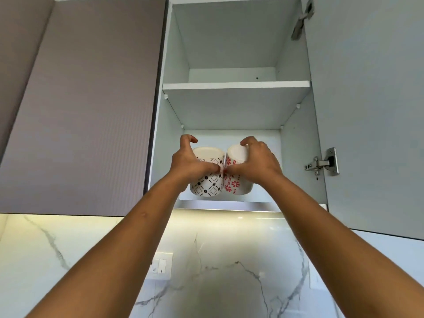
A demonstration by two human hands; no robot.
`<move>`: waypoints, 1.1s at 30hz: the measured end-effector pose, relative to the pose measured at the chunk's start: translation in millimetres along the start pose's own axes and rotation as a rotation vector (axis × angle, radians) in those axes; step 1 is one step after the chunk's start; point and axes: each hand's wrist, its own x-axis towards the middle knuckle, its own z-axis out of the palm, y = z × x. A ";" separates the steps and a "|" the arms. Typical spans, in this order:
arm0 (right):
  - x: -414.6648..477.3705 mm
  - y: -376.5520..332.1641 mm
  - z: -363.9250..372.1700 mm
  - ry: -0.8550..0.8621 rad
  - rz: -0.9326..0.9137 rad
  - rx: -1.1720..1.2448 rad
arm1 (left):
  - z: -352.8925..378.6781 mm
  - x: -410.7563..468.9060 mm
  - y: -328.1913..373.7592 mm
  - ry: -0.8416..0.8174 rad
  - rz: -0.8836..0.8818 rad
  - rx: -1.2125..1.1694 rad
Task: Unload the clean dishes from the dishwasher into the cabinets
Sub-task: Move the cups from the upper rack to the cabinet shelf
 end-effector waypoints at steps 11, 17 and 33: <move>61.4 17.3 70.4 -0.260 0.175 -0.028 | 12.8 77.3 -79.2 -0.167 -0.264 -0.035; 77.5 14.7 97.9 -0.342 0.226 -0.104 | 17.7 101.8 -98.8 -0.389 -0.340 0.013; 112.0 18.8 140.2 -0.487 -0.094 -0.770 | 31.3 140.1 -111.9 -0.388 -0.083 0.949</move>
